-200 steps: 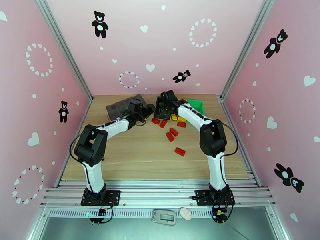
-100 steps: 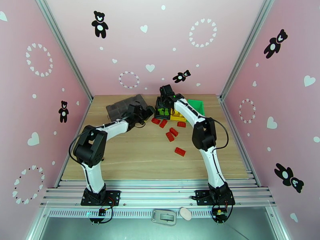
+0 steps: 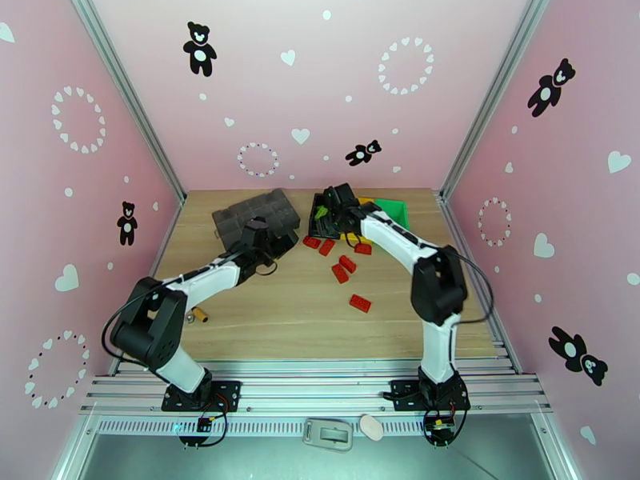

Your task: Sort the legos into containers by color

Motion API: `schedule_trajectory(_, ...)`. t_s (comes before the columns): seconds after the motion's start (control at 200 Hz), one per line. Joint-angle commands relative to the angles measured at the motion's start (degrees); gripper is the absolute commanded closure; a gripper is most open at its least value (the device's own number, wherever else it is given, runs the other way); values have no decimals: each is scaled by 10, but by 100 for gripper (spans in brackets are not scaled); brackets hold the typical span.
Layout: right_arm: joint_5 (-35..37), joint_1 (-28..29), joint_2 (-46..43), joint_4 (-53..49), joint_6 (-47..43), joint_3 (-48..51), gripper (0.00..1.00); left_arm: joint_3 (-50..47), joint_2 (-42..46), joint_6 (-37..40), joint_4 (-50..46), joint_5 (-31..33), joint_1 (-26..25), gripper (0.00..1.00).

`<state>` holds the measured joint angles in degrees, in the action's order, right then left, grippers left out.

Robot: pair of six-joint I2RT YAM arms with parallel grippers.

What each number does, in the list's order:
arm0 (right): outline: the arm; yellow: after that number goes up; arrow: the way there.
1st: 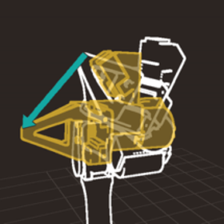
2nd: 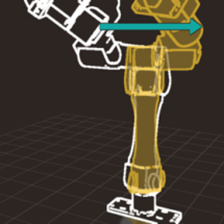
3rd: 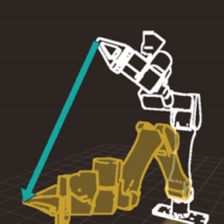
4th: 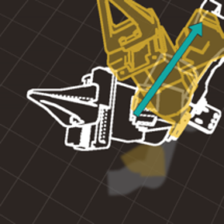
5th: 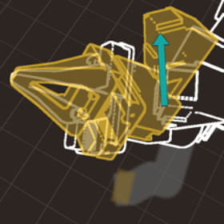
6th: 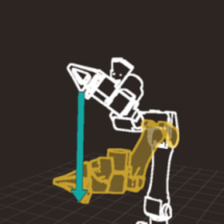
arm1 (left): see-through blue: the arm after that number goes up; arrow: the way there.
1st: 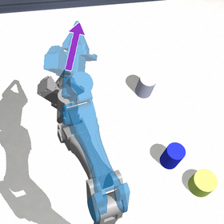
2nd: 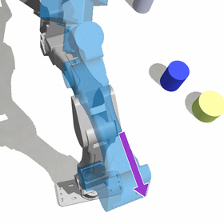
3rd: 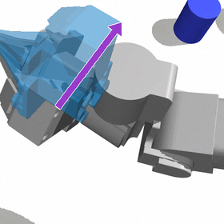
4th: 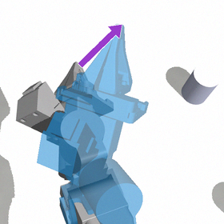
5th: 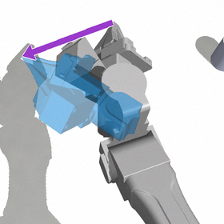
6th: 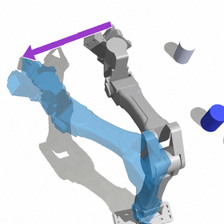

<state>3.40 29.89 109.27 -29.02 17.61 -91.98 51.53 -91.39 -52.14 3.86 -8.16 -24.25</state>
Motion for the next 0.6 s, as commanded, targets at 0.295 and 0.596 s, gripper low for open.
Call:
schedule_trajectory(0.295, -3, -2, -186, 59, 31, 282, 25, -44, 53, 56, -53, 43, -54, 7)
schedule_trajectory(0.596, 14, -7, -276, 61, 74, 428, 16, -79, 37, 46, -19, 43, -98, 5)
